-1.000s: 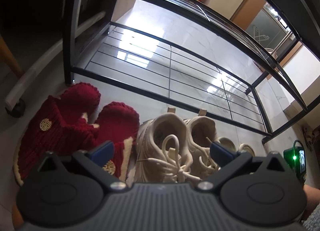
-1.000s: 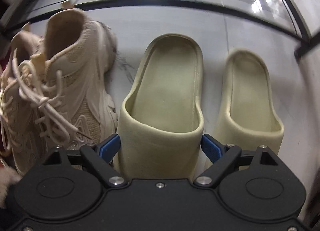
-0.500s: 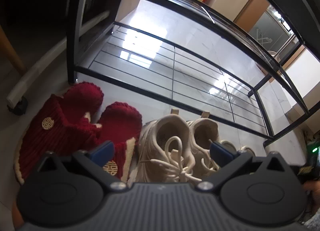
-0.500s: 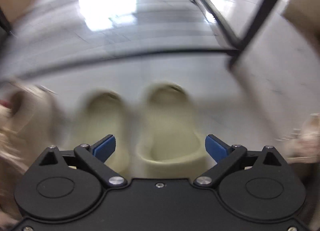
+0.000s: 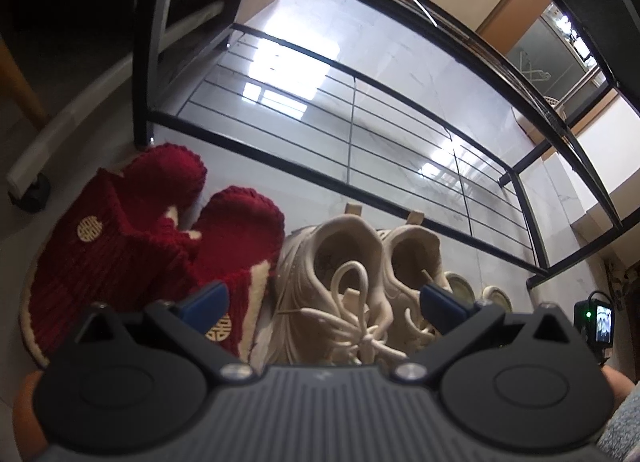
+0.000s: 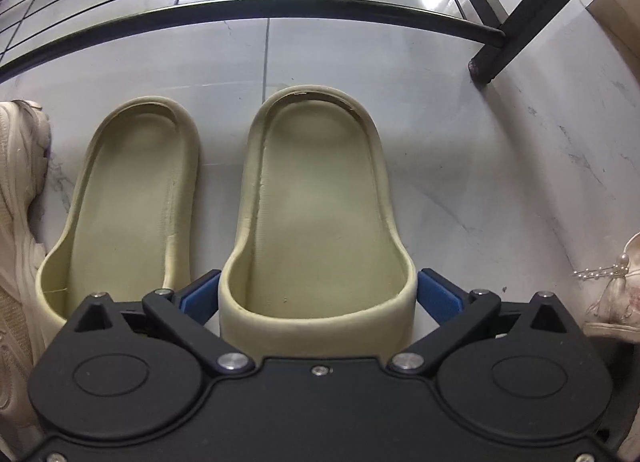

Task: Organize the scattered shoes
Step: 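Push the beige slide with the right tool to align it with the cream slide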

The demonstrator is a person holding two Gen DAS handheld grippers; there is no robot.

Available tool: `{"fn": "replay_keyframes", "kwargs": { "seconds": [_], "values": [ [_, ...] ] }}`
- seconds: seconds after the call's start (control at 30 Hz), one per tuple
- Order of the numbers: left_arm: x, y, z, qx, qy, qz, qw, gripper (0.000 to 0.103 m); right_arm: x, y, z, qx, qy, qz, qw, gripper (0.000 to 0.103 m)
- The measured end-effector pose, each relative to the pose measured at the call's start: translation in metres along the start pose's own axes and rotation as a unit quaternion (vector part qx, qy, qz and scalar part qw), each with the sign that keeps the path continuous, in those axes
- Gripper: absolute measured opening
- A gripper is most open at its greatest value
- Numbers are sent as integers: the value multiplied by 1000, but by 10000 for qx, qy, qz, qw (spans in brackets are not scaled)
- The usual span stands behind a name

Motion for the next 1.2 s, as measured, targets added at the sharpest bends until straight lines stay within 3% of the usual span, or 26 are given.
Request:
{"fn": "replay_keyframes", "kwargs": {
  "seconds": [0.13, 0.33, 0.47, 0.6, 0.67, 0.73, 0.87, 1.0, 1.2],
  "values": [
    [1, 0, 1, -27, -17, 5, 10000, 102, 3, -2, 6, -46, -212, -80, 9997, 101],
    [10, -4, 7, -164, -101, 203, 9996, 102, 1, 1, 9, 160, 148, -125, 9997, 101],
    [19, -9, 13, -324, -217, 365, 9986, 102, 7, -1, 45, -397, 211, -53, 9990, 101],
    [27, -14, 18, -483, -364, 491, 9970, 102, 44, -6, 88, -1056, -390, 184, 9935, 101],
    [30, -15, 19, -493, -369, 571, 9965, 102, 62, -7, 97, -1110, -543, 383, 9916, 101],
    [33, -15, 19, -456, -335, 653, 9963, 102, 73, -7, 93, -1119, -231, 647, 9913, 101],
    [32, -13, 19, -416, -253, 682, 9965, 102, 49, -12, 79, -1178, 184, 448, 9919, 100],
    [28, -12, 17, -387, -221, 623, 9971, 102, 3, -15, 56, -948, -211, -337, 9947, 100],
    [29, -7, 11, -226, -251, 660, 9972, 102, -5, -9, 33, -581, -532, -71, 9969, 101]
  ]
}}
Point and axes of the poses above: each gripper's, at about its wrist camera, not at the fingertips, and z roughly against the way its jaws point, x to its left, y to its underside, the point moved 5 cm from there along -z, roughly the way its jaws point, and after that the axes turned 10 degrees about -z, right-handed, at the moved point
